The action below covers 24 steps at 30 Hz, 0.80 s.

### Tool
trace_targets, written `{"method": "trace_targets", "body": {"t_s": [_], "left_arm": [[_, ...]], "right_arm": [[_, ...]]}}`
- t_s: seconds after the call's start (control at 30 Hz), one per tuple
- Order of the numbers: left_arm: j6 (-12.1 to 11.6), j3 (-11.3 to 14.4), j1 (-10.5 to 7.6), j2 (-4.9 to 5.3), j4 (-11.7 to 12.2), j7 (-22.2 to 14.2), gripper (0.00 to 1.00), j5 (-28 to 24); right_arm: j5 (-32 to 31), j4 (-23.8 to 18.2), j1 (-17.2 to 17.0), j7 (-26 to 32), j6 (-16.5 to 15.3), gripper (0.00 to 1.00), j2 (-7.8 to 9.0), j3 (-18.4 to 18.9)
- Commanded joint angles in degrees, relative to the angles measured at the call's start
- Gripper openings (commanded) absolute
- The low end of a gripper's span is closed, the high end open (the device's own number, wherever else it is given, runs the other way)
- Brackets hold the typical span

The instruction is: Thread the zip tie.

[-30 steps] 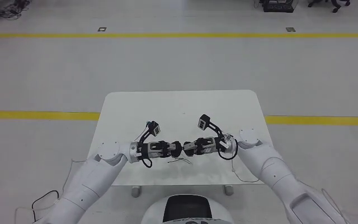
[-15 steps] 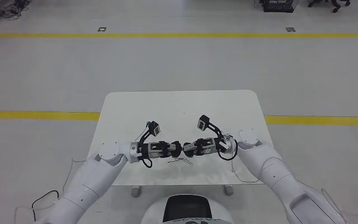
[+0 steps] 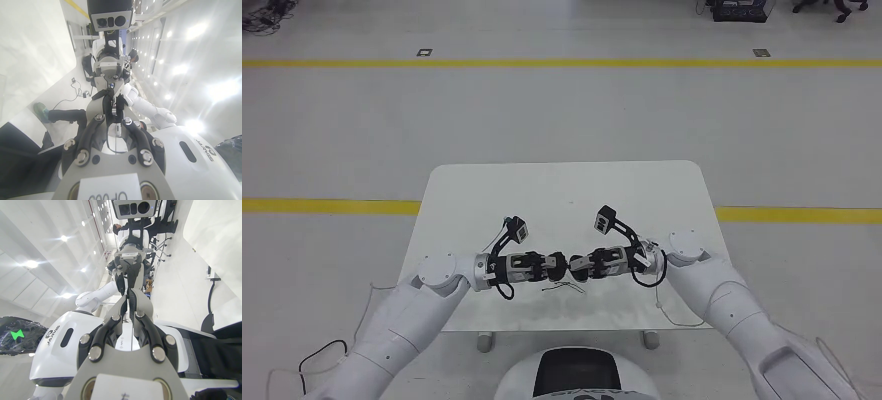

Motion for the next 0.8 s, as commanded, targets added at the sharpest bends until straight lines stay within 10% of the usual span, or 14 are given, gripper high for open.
{"method": "trace_targets", "body": {"t_s": [0.0, 0.33, 0.37, 0.4, 0.77], "left_arm": [[0.0, 0.1, -0.02, 0.03, 0.0, 0.0, 0.08, 0.0], [0.0, 0.4, -0.21, 0.16, 0.0, -0.1, 0.00, -0.1], [0.0, 0.5, -0.23, 0.17, 0.0, -0.1, 0.00, -0.1], [-0.1, 0.5, -0.25, 0.19, 0.1, 0.1, 0.00, -0.1], [-1.7, -0.7, 0.25, 0.65, 0.6, 1.3, 0.00, -0.1]], "right_arm": [[-0.1, 0.0, 0.0, 0.0, 0.0, 0.00, -0.01, 0.1], [0.1, 0.0, -0.2, -0.4, 0.1, 0.06, -0.09, 0.5], [0.3, 0.1, -0.3, -0.5, 0.2, 0.83, -0.10, 0.6], [0.7, 0.1, -0.4, -0.7, 0.3, 1.00, -0.09, 0.8], [-0.2, -2.0, -1.5, -0.3, 0.0, 1.00, 0.92, 3.5]]}}
